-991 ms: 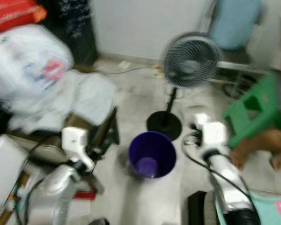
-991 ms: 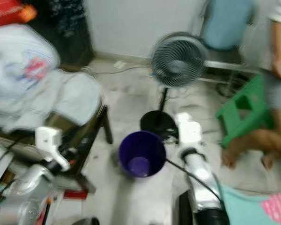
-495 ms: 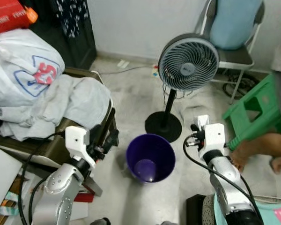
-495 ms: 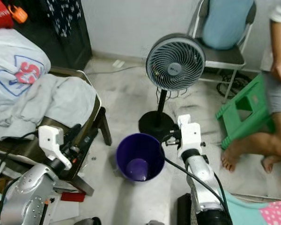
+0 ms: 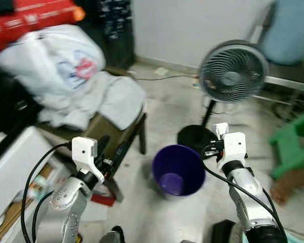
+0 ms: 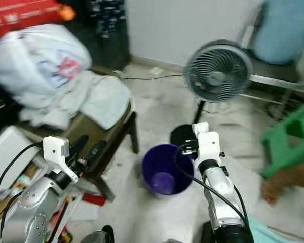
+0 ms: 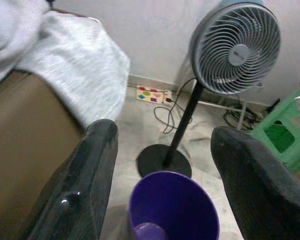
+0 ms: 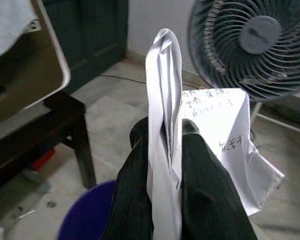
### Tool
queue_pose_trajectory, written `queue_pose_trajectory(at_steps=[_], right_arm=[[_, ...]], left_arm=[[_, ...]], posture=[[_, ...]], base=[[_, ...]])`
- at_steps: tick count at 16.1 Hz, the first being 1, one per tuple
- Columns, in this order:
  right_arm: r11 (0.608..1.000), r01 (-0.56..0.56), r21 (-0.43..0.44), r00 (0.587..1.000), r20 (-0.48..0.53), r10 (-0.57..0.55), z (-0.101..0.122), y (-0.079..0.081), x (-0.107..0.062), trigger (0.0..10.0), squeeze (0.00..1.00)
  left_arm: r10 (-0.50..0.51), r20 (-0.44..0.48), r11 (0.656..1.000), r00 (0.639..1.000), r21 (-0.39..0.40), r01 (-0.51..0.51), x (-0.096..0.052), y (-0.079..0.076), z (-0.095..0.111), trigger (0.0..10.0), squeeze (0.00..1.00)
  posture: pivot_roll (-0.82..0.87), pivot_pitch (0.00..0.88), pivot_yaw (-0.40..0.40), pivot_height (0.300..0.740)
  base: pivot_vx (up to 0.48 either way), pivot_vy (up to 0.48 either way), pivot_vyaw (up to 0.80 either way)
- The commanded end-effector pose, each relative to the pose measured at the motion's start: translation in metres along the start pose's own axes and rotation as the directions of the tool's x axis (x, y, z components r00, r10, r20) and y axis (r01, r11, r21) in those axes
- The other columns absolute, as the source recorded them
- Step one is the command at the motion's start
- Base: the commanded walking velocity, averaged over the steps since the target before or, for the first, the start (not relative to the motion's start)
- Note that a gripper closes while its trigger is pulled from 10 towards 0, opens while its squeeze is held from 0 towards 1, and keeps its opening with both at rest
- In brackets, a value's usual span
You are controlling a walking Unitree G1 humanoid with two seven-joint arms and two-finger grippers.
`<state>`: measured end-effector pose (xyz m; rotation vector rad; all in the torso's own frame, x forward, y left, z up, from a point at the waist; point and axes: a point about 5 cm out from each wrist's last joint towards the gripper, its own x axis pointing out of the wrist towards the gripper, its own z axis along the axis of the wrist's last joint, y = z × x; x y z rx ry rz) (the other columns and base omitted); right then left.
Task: Clean up the room
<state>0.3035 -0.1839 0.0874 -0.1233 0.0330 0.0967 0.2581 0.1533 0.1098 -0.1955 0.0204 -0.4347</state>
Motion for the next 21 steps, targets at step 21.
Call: queue_pose_trajectory(at_steps=[21], right_arm=[[1.0, 0.007, -0.017, 1.0, -0.021, -0.007, -0.0073, -0.0032, -0.0006, 10.0, 0.0]], left_arm=[[-0.037, -0.005, 0.999, 0.999, -0.01, 0.037, 0.0007, -0.0026, -0.0016, 10.0, 0.0]], posture=[[-0.12, 0.174, -0.03, 0.74]], base=[[0.146, 0.0, 0.0]])
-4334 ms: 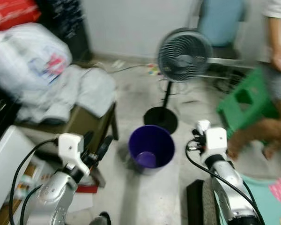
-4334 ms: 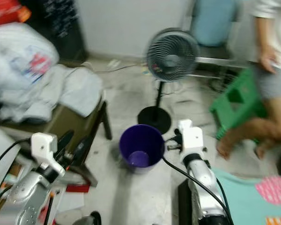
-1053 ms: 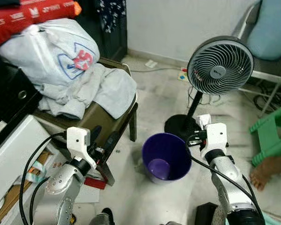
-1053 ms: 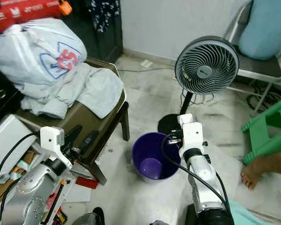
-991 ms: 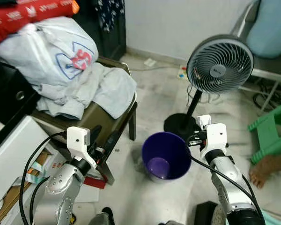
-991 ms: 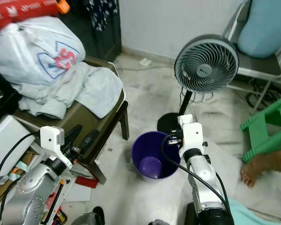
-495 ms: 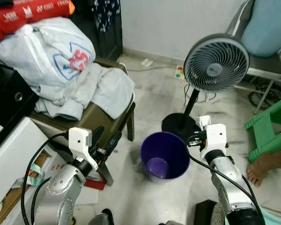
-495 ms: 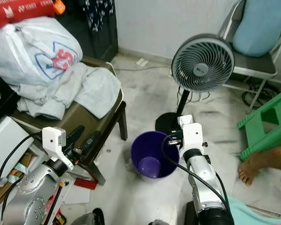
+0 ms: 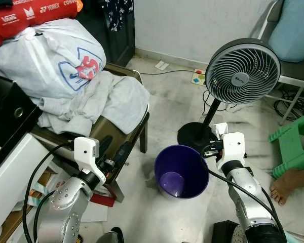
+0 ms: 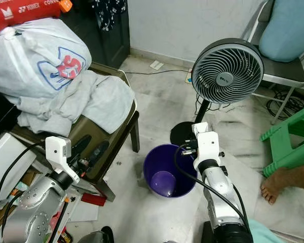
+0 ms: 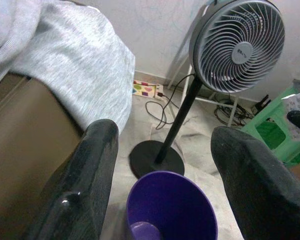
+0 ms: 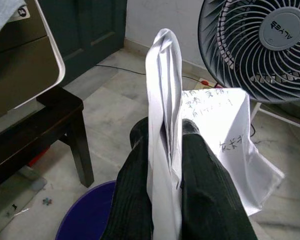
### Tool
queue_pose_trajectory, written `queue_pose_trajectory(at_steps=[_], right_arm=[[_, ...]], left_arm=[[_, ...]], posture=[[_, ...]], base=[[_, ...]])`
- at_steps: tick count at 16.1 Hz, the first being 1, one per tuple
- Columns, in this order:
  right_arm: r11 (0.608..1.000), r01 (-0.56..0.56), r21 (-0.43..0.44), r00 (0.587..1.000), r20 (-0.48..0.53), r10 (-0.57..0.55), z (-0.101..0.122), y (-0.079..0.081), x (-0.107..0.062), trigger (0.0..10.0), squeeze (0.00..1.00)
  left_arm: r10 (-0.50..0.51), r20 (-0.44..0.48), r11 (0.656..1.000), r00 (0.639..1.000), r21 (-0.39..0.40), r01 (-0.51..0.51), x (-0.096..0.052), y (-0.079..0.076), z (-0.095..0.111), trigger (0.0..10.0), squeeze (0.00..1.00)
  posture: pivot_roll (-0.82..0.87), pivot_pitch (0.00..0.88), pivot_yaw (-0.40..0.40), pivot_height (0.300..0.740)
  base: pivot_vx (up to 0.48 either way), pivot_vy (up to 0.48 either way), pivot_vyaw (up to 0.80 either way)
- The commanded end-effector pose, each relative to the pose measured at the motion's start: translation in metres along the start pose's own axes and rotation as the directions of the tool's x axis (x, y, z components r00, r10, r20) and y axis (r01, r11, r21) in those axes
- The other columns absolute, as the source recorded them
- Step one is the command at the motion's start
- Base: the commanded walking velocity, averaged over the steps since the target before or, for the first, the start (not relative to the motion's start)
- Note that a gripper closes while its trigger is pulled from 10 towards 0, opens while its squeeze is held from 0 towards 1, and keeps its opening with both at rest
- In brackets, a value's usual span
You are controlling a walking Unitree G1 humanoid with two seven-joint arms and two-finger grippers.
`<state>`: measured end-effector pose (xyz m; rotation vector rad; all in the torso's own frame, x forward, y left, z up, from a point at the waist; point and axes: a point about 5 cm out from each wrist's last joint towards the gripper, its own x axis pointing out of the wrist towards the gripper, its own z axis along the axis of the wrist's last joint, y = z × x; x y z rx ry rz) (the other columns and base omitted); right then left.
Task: Clean up the room
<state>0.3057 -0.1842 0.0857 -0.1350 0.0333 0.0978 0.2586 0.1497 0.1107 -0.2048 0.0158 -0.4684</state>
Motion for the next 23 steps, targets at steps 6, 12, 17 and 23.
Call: queue_pose_trajectory(at_steps=[6, 12, 17, 23], right_arm=[[1.0, 0.009, -0.011, 1.0, -0.022, -0.01, -0.006, -0.004, -0.002, 10.0, 0.0], [1.0, 0.012, -0.018, 1.0, -0.021, -0.012, -0.006, -0.004, -0.002, 10.0, 0.0], [1.0, 0.011, -0.019, 1.0, -0.02, -0.011, -0.007, -0.004, -0.002, 10.0, 0.0], [0.999, 0.032, -0.02, 0.999, -0.019, -0.032, -0.006, -0.011, 0.004, 10.0, 0.0]], left_arm=[[-0.003, -0.01, 1.0, 1.0, 0.0, 0.003, 0.0, 0.001, -0.002, 10.0, 0.0], [-0.004, -0.011, 1.0, 1.0, 0.003, 0.004, 0.001, 0.001, -0.003, 10.0, 0.0], [-0.003, -0.011, 1.0, 1.0, 0.003, 0.003, 0.002, 0.002, -0.004, 10.0, 0.0], [0.072, 0.004, 0.997, 0.997, 0.029, -0.072, -0.002, 0.015, 0.001, 10.0, 0.0]], posture=[[-0.13, 0.172, -0.03, 0.74], [-0.13, 0.17, -0.029, 0.74], [-0.13, 0.17, -0.031, 0.74], [-0.12, 0.171, -0.023, 0.74]], base=[[0.268, 0.0, 0.0], [0.289, 0.0, 0.0], [0.287, 0.0, 0.0], [0.0, 0.0, 0.0]])
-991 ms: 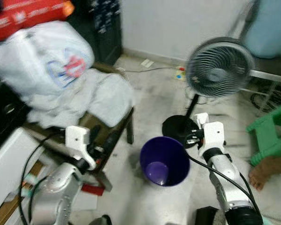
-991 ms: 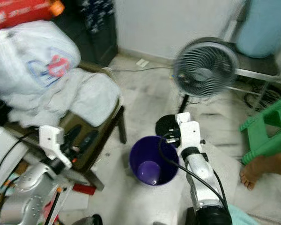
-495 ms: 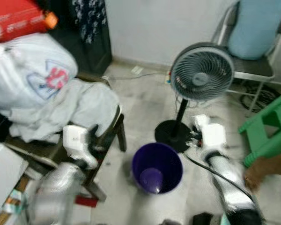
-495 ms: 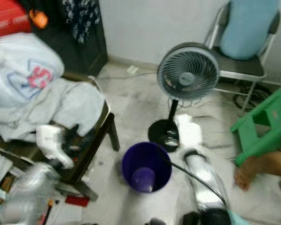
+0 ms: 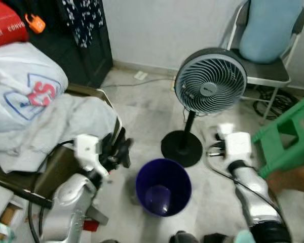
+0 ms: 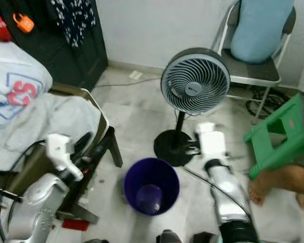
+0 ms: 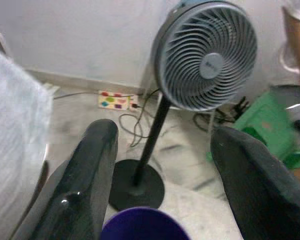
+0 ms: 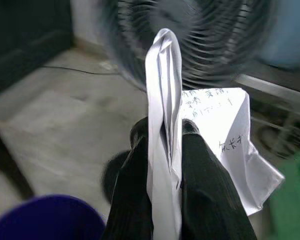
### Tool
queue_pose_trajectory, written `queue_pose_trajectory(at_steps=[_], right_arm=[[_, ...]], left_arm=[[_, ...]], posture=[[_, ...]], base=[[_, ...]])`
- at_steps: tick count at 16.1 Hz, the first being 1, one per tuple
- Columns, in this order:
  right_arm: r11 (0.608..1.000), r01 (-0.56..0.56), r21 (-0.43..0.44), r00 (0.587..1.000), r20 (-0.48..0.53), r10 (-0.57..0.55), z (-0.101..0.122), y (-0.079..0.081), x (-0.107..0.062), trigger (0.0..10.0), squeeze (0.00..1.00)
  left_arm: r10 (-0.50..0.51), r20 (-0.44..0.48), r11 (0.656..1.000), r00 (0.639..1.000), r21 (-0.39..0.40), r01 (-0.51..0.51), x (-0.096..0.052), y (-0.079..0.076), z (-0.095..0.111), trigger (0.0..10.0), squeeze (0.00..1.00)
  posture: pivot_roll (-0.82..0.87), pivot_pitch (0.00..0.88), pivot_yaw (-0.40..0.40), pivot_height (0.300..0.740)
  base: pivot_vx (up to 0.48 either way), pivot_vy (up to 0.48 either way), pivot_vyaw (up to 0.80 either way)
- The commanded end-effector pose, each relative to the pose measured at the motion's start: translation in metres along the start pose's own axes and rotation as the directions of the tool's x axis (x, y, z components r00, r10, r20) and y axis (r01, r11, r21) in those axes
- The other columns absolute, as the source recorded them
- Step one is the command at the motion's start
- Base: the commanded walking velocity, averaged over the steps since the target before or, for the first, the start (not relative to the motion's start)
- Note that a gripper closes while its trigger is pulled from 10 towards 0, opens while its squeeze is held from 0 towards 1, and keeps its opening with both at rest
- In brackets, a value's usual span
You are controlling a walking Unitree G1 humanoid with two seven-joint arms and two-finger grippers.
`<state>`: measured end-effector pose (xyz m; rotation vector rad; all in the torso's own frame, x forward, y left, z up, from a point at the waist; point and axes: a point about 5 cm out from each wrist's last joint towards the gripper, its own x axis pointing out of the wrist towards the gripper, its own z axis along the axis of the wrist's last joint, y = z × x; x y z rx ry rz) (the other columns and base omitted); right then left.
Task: Clean up the room
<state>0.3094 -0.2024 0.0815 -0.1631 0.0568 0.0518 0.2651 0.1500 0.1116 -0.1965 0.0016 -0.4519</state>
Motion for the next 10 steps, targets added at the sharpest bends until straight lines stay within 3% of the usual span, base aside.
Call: queue_pose_trajectory(at_steps=[1, 6, 10], right_arm=[[1.0, -0.012, 0.012, 1.0, 0.008, 0.012, 0.001, 0.008, 0.004, 10.0, 0.0], [1.0, -0.03, -0.001, 0.998, -0.058, 0.03, -0.013, 0.017, 0.014, 10.0, 0.0], [0.999, -0.046, 0.015, 0.992, -0.12, 0.047, -0.025, 0.027, 0.015, 10.0, 0.0]], left_arm=[[0.095, -0.009, 0.993, 0.995, 0.071, -0.094, -0.015, 0.025, 0.002, 10.0, 0.0], [0.153, -0.124, 0.977, 0.981, 0.169, -0.131, -0.051, 0.061, -0.013, 10.0, 0.0], [0.076, -0.161, 0.976, 0.984, 0.214, -0.041, -0.061, 0.048, -0.012, 10.0, 0.0]], posture=[[-0.12, 0.172, -0.023, 0.74], [-0.07, 0.191, -0.029, 0.74], [-0.02, 0.225, -0.016, 0.74]], base=[[0.0, 0.0, 0.0], [0.0, 0.0, 0.0], [0.0, 0.0, 0.0]])
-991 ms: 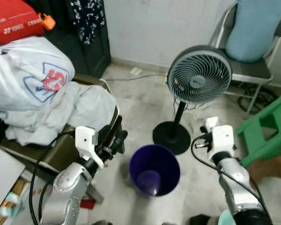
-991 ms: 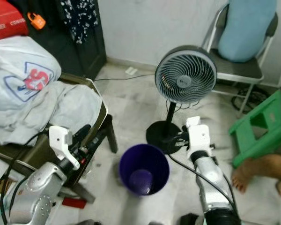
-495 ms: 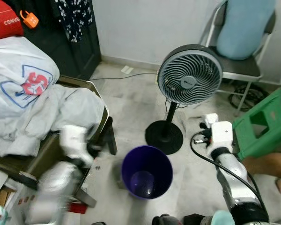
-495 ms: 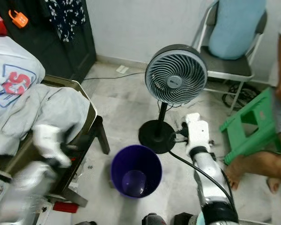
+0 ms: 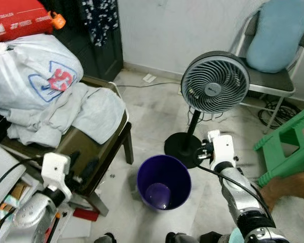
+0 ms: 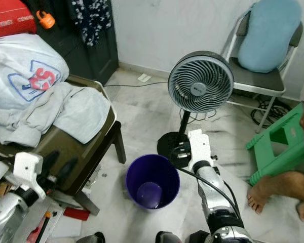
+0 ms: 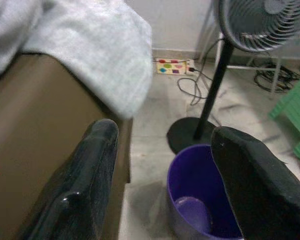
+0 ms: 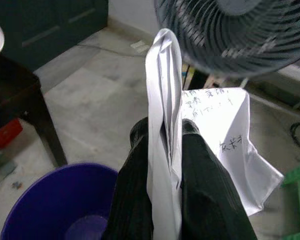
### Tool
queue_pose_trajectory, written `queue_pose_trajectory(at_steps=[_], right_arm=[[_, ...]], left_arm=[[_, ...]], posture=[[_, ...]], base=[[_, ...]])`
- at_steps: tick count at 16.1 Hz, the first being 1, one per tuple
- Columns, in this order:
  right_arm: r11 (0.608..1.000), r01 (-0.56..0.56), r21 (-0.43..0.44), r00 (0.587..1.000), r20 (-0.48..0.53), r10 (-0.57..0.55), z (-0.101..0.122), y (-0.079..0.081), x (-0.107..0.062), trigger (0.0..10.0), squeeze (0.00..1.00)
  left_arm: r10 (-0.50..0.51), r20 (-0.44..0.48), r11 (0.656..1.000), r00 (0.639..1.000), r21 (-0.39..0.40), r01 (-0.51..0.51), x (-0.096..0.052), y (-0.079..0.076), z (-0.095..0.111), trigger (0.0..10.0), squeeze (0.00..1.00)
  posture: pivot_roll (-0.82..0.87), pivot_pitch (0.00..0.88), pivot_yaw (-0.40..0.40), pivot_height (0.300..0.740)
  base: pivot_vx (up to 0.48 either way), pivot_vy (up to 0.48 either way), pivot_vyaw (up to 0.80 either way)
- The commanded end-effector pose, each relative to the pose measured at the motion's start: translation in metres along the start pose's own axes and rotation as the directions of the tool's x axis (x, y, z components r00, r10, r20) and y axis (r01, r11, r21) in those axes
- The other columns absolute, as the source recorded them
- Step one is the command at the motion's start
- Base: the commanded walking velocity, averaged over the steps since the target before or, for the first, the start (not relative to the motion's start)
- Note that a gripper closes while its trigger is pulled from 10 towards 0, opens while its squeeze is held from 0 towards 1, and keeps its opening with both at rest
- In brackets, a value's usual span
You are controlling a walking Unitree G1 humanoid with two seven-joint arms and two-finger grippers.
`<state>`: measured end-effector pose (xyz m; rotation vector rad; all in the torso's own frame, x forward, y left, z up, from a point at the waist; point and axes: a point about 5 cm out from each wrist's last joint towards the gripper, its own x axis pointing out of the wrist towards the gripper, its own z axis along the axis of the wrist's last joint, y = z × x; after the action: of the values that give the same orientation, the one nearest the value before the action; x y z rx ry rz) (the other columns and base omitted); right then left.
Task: Clean up the room
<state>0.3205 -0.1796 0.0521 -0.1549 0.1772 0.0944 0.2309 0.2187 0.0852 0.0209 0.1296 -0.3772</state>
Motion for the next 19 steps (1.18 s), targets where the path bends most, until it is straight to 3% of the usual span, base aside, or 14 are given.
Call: queue_pose_trajectory(at_steps=[1, 4, 10, 15, 17, 19], right_arm=[[1.0, 0.008, 0.006, 1.0, -0.021, -0.007, -0.004, 0.003, 0.001, 10.0, 0.0], [0.999, 0.03, 0.017, 0.998, -0.052, -0.029, -0.011, 0.002, -0.001, 10.0, 0.0], [0.999, 0.05, 0.02, 0.995, -0.089, -0.048, -0.024, 0.005, -0.004, 10.0, 0.0], [0.997, 0.056, 0.049, 0.994, -0.096, -0.051, -0.023, 0.014, -0.001, 10.0, 0.0], [0.996, 0.021, 0.088, 0.991, -0.131, -0.01, -0.025, 0.025, 0.001, 10.0, 0.0], [0.998, -0.016, 0.067, 0.983, -0.183, 0.029, -0.031, 0.039, 0.0, 10.0, 0.0]], left_arm=[[-0.067, 0.004, 0.996, 0.998, 0.064, 0.067, -0.005, -0.009, 0.007, 10.0, 0.0], [-0.197, 0.002, 0.971, 0.98, 0.14, 0.194, -0.011, -0.028, 0.016, 10.0, 0.0], [-0.295, 0.018, 0.942, 0.955, 0.172, 0.288, -0.009, -0.044, 0.032, 10.0, 0.0], [-0.294, -0.003, 0.934, 0.956, 0.214, 0.287, -0.012, -0.04, 0.038, 10.0, 0.0], [-0.303, -0.019, 0.928, 0.953, 0.22, 0.3, -0.017, -0.042, 0.04, 10.0, 0.0], [-0.312, -0.032, 0.92, 0.95, 0.241, 0.31, -0.019, -0.042, 0.042, 10.0, 0.0]], posture=[[0.0, 0.245, -0.006, 0.74], [0.02, 0.267, 0.006, 0.74], [0.05, 0.313, 0.052, 0.74], [0.09, 0.357, 0.088, 0.74], [0.11, 0.371, 0.108, 0.74], [0.13, 0.38, 0.118, 0.74]], base=[[0.0, 0.0, 0.0], [0.0, 0.0, 0.0], [0.0, 0.0, 0.0], [0.0, 0.0, 0.0], [0.0, 0.0, 0.0], [0.0, 0.0, 0.0]])
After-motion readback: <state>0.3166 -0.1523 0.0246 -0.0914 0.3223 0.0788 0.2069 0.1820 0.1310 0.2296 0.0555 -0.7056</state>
